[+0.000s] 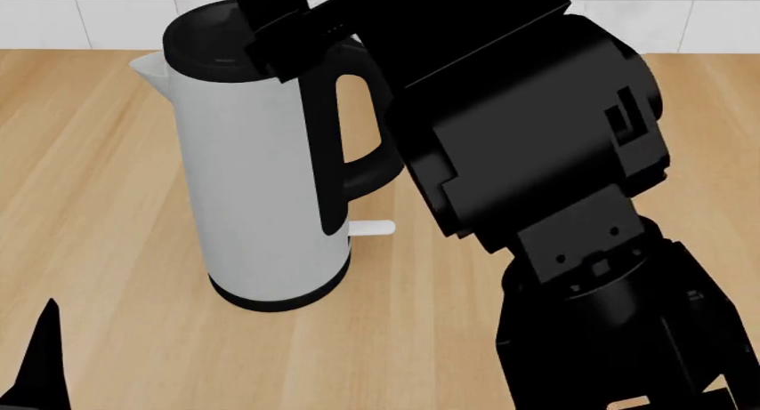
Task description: Close the lid of the electric kettle.
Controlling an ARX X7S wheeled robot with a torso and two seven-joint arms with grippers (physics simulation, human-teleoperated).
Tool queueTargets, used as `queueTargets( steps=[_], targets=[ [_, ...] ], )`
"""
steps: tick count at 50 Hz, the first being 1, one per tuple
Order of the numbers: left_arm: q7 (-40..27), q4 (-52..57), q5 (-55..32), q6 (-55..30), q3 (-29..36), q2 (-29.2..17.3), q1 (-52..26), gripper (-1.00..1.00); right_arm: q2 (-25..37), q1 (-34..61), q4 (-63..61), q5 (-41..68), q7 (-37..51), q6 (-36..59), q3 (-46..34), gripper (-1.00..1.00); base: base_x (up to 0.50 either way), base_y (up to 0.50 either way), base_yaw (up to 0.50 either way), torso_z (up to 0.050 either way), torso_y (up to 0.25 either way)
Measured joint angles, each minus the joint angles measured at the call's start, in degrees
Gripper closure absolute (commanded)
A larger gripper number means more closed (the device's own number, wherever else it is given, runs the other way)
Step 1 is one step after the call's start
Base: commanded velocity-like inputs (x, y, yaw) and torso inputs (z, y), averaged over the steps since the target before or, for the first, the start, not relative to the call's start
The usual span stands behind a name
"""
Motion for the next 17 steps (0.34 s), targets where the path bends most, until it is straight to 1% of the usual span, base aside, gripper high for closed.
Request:
queueTargets(
  steps=[8,17],
  targets=[
    [0.08,-0.67,-0.04,0.57,0.18,-0.03,0.08,-1.00,1.24,-0.67,-6.60,1.57,1.78,2.63,2.30,-1.00,0.00,0.00,0.00,0.000,0.000],
    [0.06,-1.23,0.18,0.81,0.89,0.00,-0.08,-1.00,3.64,-1.50,-21.73,5.86,5.12,11.98,9.22,-1.00,0.00,0.00,0.00,0.000,0.000]
  ],
)
